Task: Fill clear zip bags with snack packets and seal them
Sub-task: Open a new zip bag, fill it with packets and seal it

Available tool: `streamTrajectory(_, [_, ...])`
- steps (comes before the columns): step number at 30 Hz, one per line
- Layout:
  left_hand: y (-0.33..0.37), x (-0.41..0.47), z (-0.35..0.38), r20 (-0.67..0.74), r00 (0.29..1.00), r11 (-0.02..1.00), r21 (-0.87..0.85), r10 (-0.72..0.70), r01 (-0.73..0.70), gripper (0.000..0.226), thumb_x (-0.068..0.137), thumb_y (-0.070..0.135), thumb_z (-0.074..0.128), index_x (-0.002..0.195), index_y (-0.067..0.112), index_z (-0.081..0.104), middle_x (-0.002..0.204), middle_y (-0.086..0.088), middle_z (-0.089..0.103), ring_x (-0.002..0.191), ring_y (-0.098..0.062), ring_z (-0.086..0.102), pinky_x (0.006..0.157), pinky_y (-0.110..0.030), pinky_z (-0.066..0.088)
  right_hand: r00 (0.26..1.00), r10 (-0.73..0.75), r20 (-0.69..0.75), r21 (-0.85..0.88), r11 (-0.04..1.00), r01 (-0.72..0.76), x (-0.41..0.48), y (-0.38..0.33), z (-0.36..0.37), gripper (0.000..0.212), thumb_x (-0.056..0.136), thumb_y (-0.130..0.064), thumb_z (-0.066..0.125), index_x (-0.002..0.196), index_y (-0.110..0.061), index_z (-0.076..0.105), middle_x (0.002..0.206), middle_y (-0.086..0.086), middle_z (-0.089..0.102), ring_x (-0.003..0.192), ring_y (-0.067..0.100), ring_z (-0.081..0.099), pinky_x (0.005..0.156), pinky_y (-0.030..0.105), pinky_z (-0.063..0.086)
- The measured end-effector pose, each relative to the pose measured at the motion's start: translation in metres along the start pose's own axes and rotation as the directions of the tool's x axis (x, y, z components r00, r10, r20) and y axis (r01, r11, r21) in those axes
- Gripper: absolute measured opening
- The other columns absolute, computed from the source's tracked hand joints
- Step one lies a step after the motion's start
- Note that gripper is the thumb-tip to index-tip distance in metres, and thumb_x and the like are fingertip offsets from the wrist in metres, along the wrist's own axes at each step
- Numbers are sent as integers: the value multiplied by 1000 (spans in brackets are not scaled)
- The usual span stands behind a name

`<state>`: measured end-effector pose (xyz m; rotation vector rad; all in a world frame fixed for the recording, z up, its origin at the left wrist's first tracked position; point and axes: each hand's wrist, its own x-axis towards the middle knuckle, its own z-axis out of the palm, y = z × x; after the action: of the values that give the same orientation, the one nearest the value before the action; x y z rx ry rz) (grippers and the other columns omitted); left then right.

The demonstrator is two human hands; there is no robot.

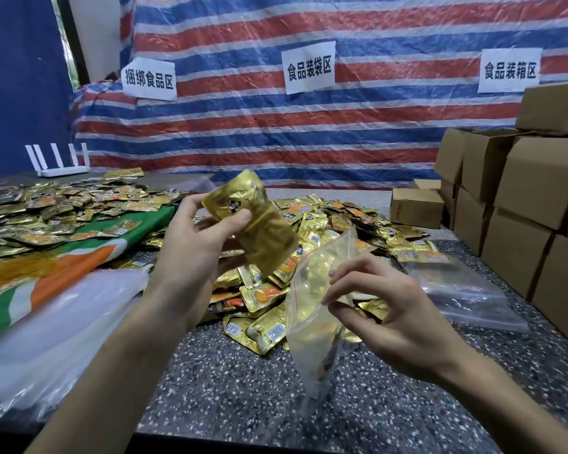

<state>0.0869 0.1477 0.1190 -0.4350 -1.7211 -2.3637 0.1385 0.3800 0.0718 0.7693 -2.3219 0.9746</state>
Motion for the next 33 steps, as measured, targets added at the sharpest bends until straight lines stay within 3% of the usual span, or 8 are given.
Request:
streamTrajectory(3, [11,-18,20,64,996,997,33,64,-66,37,75,13,79,104,15,56,96,-10,74,85,-26,74,66,-39,60,999,-36,-33,-36,999,35,1,-2,2,5,84,-18,71,88,-19,75,96,-5,63,95,11,63,79,31,51])
streamTrajectory(6, [5,-27,34,46,984,941,288,174,-179,32,72,24,77,96,25,56,92,-4,73,85,-27,72,76,-49,59,993,-90,-81,-72,994,84,4,-6,4,6,84,-15,71,88,-19,75,93,-6,61,90,10,62,74,28,50])
streamTrajectory(13, [-18,-22,38,124,960,754,597,252,-275,34,85,16,72,104,28,47,87,4,69,73,-20,68,69,-44,56,987,-77,-140,-110,992,62,7,-8,-2,7,86,-17,71,90,-20,76,90,-7,64,86,9,64,70,38,53])
streamTrajectory(18, [-26,-17,35,271,953,705,650,133,-283,39,75,13,84,99,24,55,90,11,66,77,-2,67,64,-23,58,983,-83,-162,-188,981,52,6,-7,-6,8,86,-17,75,92,-22,77,89,-9,65,83,9,64,66,39,54])
streamTrajectory(23, [-22,-9,30,357,934,749,624,-20,-222,31,76,4,82,99,14,64,98,-2,67,94,-17,67,85,-33,59,979,-71,-193,-227,974,26,7,-7,-4,6,86,-22,76,91,-23,77,87,-12,65,80,10,63,63,41,54])
streamTrajectory(25, [-15,-8,29,397,918,722,631,14,-284,16,83,20,79,95,15,69,93,2,70,89,-12,67,81,-28,56,976,-60,-209,-240,971,9,6,-7,-4,4,86,-23,76,91,-23,77,86,-12,64,79,9,63,62,40,54])
streamTrajectory(29, [-5,-14,20,548,824,516,752,-142,-411,52,72,78,60,87,29,71,112,19,61,105,7,55,90,-18,46,966,-40,-257,-272,962,-32,8,-5,-6,2,88,-21,74,89,-20,74,82,-10,61,75,12,60,61,39,52])
streamTrajectory(33, [-4,-15,15,621,776,267,771,-112,-579,18,85,48,70,80,31,67,128,19,53,116,3,49,98,-23,39,967,-32,-253,-298,954,-46,11,-6,-8,6,88,-21,73,86,-15,72,80,-7,59,71,10,56,61,31,49])
